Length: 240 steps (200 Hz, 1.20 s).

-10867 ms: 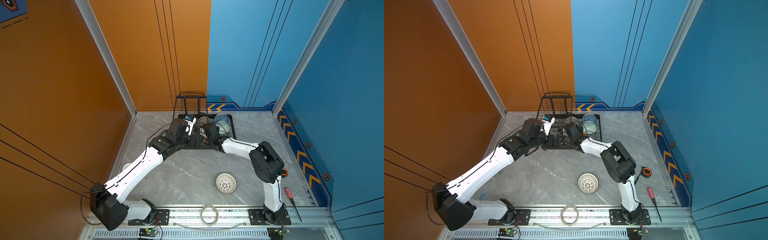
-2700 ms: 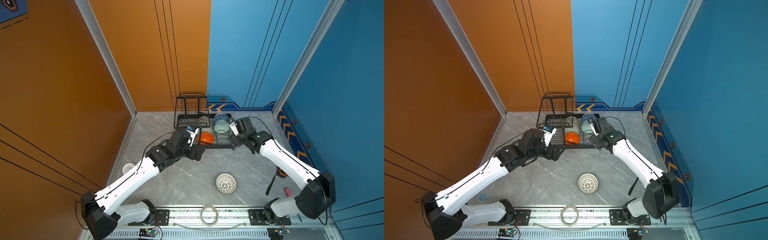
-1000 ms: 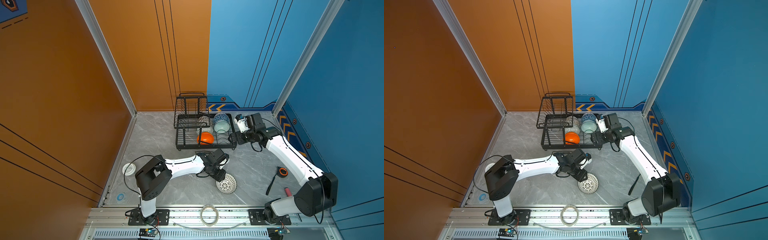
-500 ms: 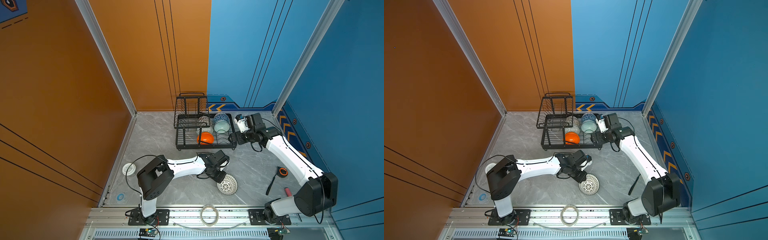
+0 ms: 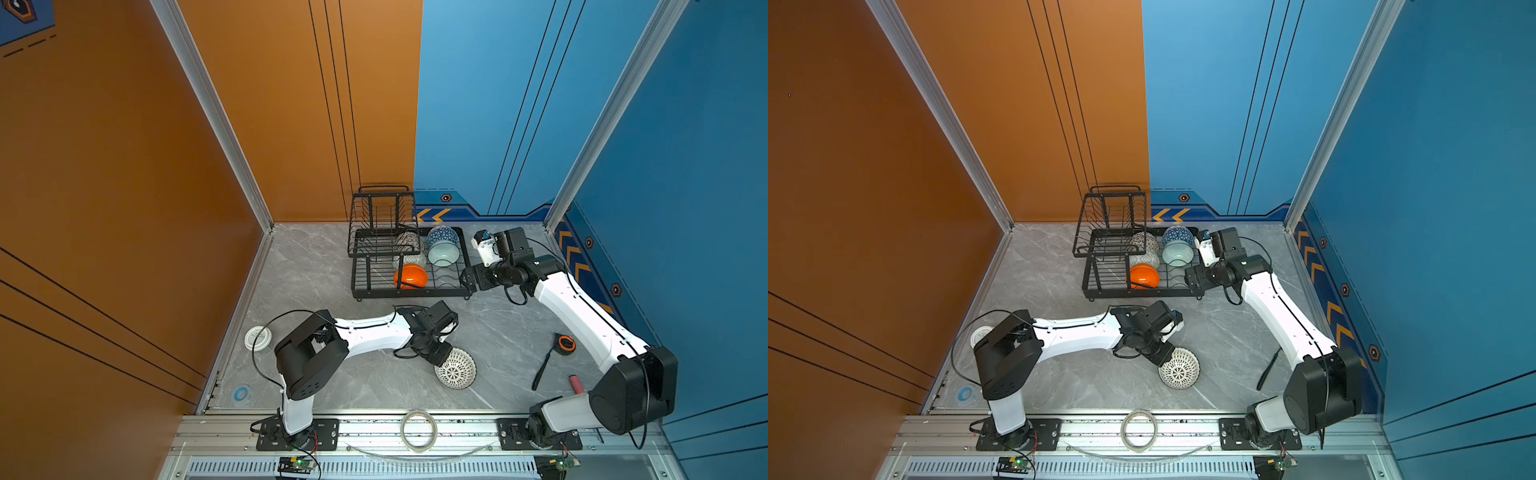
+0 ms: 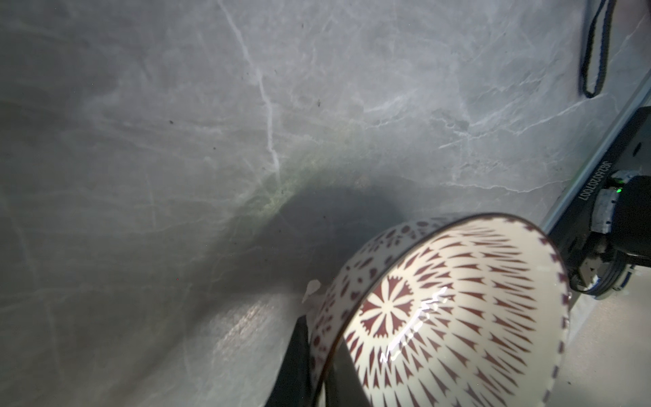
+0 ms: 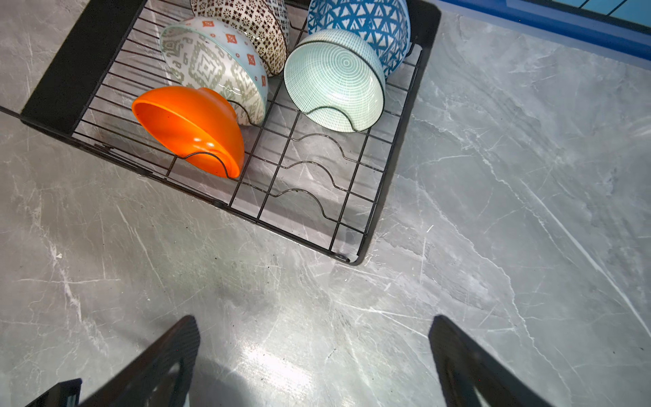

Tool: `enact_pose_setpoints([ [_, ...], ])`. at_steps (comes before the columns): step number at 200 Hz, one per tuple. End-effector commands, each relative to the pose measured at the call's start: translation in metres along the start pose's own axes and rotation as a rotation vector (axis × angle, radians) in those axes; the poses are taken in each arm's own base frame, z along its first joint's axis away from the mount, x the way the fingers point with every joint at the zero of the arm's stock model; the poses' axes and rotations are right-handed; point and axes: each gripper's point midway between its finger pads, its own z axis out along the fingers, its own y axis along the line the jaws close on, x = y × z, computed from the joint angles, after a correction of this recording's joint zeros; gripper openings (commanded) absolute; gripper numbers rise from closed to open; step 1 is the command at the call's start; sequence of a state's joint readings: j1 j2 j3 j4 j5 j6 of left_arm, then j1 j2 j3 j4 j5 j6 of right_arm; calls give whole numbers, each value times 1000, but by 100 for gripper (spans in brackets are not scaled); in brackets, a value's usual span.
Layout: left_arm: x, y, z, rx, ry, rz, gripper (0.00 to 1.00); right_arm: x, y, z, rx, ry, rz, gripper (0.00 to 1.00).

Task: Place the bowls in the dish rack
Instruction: 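Grasp the white mesh strainer's rim with the left gripper, then lift the strainer toward the rack with the left gripper while the right gripper approaches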

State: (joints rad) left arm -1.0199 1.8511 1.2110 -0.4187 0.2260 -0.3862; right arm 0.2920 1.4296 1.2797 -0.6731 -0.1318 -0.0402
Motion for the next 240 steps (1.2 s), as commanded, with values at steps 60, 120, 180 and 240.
enact_pose_setpoints([
  [60,-32,3,-63,-73,-165,33,0,0,-5,-28,-9,-50,18,100],
  [120,-70,11,-134,-116,-385,36,0,-7,4,-44,-59,-95,50,100],
  [180,-109,19,-199,-151,-659,14,0,-24,25,-59,-146,-161,75,100],
  [240,-126,36,-227,-173,-789,-20,0,-34,64,-92,-293,-291,122,100],
])
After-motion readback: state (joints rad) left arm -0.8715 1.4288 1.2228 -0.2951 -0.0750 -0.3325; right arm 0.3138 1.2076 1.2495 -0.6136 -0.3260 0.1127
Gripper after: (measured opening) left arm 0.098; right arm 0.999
